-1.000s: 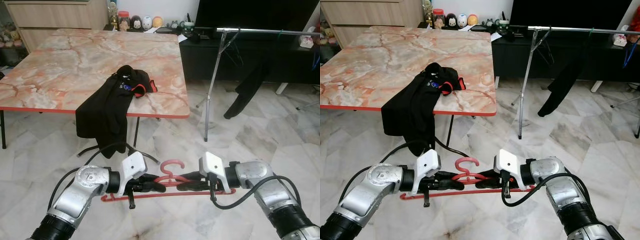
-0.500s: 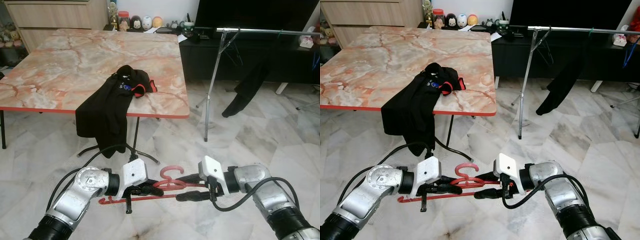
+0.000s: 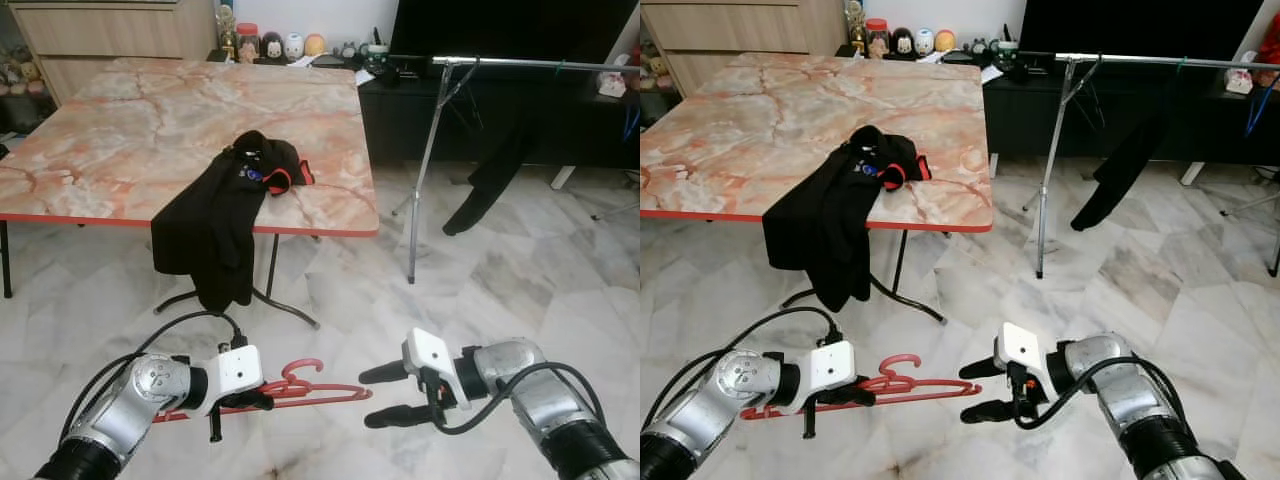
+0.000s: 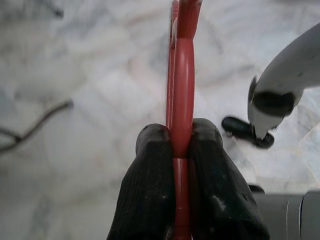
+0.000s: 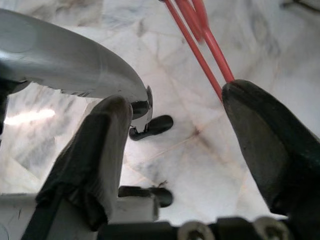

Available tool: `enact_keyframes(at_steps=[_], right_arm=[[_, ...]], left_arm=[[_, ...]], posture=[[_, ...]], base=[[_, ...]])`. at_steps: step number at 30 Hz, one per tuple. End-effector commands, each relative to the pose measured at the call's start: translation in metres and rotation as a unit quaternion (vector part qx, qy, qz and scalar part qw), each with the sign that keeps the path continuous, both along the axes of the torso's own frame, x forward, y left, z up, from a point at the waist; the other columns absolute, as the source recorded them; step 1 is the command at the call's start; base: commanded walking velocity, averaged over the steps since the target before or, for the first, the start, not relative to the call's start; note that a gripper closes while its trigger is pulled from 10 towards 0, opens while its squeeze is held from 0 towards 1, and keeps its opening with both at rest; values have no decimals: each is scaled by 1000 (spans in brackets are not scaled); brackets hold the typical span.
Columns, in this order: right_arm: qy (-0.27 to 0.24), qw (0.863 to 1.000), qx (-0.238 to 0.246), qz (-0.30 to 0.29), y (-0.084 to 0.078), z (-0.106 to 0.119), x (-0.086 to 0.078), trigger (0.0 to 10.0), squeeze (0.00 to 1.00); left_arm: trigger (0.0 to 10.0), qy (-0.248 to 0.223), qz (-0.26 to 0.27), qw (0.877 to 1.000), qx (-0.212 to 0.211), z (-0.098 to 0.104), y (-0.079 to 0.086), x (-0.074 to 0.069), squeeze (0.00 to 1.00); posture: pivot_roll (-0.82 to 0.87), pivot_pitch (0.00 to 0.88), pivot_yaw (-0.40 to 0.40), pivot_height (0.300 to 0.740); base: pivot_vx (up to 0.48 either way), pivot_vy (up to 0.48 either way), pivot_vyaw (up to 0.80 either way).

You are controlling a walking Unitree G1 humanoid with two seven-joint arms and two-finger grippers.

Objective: Hang hanger

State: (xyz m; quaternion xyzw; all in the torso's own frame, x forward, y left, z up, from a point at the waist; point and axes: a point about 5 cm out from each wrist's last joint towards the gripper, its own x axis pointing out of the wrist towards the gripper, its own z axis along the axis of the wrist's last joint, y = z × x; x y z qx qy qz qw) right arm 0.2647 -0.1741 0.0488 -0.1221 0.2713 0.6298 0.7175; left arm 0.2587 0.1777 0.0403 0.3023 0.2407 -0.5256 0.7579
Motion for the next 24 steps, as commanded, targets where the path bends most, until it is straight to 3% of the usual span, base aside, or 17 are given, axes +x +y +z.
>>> enact_keyframes(at_steps=[1, 3, 4, 5, 8, 10, 11, 13, 16, 17, 18, 19, 20, 21, 23, 24], right_arm=[[27, 999, -6, -21, -2, -17, -10, 10000, 47], [42, 999, -5, -31, -2, -25, -15, 10000, 0], [69, 995, -12, -69, -3, -44, -26, 10000, 0], [74, 993, -16, -95, -4, -51, -30, 10000, 0], [85, 983, -29, -161, -8, -67, -37, 10000, 0], [91, 970, -31, -221, -11, -78, -44, 10000, 0], [98, 958, -43, -267, -14, -86, -48, 10000, 0], [89, 934, -75, -337, -20, -98, -55, 10000, 0], [93, 884, -111, -444, -31, -112, -68, 10000, 0], [93, 884, -111, -444, -31, -112, -68, 10000, 0], [98, 869, -119, -471, -35, -115, -71, 10000, 0], [99, 841, -146, -511, -40, -122, -82, 10000, 0], [99, 833, -157, -521, -42, -124, -85, 10000, 0], [104, 813, -165, -548, -44, -128, -91, 10000, 0], [105, 782, -168, -591, -45, -131, -95, 10000, 0], [101, 772, -169, -604, -45, -131, -95, 10000, 0]], left_arm=[[0, 16, 24, 999, 30, -20, 13, -10, 0], [118, 18, 42, 998, 42, -28, 19, -13, 0], [9333, 13, 96, 994, 47, -40, 27, -18, 0], [10000, 13, 127, 991, 45, -46, 31, -21, 0], [10000, 19, 176, 983, 55, -59, 40, -30, 0], [10000, 33, 220, 974, 52, -70, 45, -42, 0], [10000, 36, 257, 964, 52, -77, 49, -49, 0], [10000, 46, 332, 941, 57, -88, 58, -60, 0], [10000, 61, 435, 897, 53, -100, 70, -75, 0], [10000, 61, 435, 897, 53, -100, 70, -75, 0], [10000, 65, 464, 882, 53, -103, 74, -79, 0], [10000, 74, 527, 845, 54, -108, 82, -89, 0], [10000, 79, 547, 832, 52, -109, 84, -92, 0], [10000, 84, 578, 810, 50, -111, 87, -96, 0], [10000, 94, 608, 787, 46, -114, 88, -101, 0], [10000, 99, 612, 783, 44, -116, 86, -102, 0]], posture=[[29, 8, -78, 740], [29, 8, -78, 740], [36, 7, -79, 740], [38, 7, -79, 740], [39, 8, -79, 740], [36, 7, -78, 740], [34, 7, -78, 740], [33, 7, -79, 740], [34, 7, -78, 740], [34, 7, -78, 740], [35, 6, -77, 740], [37, 6, -76, 740], [37, 6, -76, 740], [36, 6, -75, 740], [32, 4, -71, 740], [28, 4, -67, 740]], base=[[0, 0, 0], [0, 0, 0], [0, 0, 0], [0, 0, 0], [0, 0, 0], [0, 0, 0], [0, 0, 0], [0, 0, 0], [0, 0, 0], [0, 0, 0], [0, 0, 0], [0, 0, 0], [0, 0, 0], [0, 0, 0], [0, 0, 0], [0, 0, 0]])
